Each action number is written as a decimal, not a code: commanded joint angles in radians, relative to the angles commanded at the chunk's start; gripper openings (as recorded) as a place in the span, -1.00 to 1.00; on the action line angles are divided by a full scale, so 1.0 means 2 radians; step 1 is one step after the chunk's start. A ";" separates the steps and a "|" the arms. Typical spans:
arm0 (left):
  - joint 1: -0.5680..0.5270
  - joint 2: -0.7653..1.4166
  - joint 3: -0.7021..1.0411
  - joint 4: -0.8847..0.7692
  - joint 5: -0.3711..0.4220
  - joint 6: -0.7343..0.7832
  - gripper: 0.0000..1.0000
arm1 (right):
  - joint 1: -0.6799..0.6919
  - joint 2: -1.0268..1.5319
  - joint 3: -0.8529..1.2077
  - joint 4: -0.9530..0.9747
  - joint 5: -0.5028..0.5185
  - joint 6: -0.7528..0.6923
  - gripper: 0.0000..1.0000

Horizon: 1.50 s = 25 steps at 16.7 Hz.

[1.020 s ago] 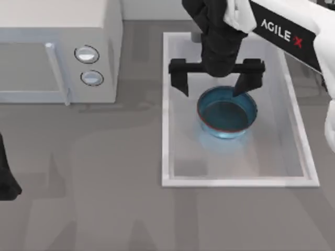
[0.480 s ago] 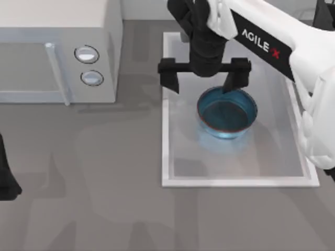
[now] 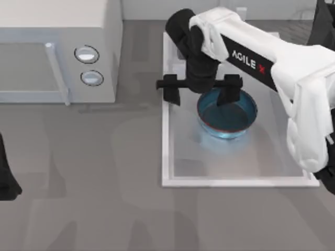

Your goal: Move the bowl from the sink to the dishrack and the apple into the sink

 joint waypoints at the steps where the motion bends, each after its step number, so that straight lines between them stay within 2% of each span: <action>1: 0.000 0.000 0.000 0.000 0.000 0.000 1.00 | -0.001 0.014 -0.002 0.014 0.000 -0.001 1.00; 6: 0.000 0.000 0.000 0.000 0.000 0.000 1.00 | -0.003 0.026 -0.005 0.028 0.000 -0.002 1.00; 19: 0.000 0.000 0.000 0.000 0.000 0.000 1.00 | -0.003 0.026 -0.005 0.028 0.000 -0.002 -0.96; 25: 0.000 0.000 0.000 0.000 0.000 0.000 1.00 | -0.003 0.026 -0.005 0.028 0.000 -0.002 -1.00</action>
